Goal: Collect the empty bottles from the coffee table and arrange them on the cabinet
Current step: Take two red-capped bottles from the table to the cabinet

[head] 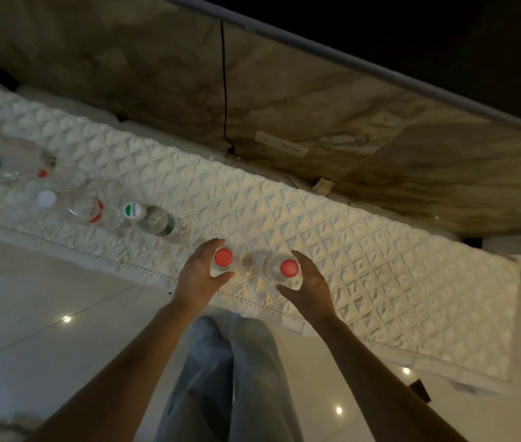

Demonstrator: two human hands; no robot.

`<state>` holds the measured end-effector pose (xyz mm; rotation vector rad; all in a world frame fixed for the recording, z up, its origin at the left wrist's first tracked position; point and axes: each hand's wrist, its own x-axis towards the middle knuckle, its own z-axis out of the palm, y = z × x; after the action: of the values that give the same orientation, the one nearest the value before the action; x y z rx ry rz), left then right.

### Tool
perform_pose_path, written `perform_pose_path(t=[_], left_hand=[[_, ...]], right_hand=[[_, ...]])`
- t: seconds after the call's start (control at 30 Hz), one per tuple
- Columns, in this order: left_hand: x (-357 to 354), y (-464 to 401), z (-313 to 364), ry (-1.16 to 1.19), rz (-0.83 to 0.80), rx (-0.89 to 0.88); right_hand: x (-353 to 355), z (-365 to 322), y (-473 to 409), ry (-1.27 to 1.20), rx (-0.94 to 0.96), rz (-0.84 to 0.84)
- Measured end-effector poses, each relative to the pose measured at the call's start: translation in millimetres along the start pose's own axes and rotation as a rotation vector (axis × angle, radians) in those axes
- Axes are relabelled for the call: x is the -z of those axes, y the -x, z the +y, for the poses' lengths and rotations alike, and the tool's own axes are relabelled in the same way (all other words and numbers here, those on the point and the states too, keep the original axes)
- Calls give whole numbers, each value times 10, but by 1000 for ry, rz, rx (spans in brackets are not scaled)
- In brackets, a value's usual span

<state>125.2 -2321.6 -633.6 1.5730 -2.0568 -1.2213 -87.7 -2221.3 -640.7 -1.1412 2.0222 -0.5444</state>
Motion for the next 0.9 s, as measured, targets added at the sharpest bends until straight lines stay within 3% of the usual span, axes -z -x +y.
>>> perform_pose_path(t=[0.23, 0.5, 0.7, 0.9], left_hand=[[423, 252, 418, -92, -9, -5], [1160, 893, 806, -476, 161, -114], [1696, 1365, 827, -581, 307, 0], [2071, 1698, 662, -568, 476, 214]], right_hand=[[481, -437, 302, 105, 104, 16], [708, -1153, 712, 256, 190, 109], [607, -1698, 866, 379, 372, 124], [420, -2234, 665, 482, 617, 24]])
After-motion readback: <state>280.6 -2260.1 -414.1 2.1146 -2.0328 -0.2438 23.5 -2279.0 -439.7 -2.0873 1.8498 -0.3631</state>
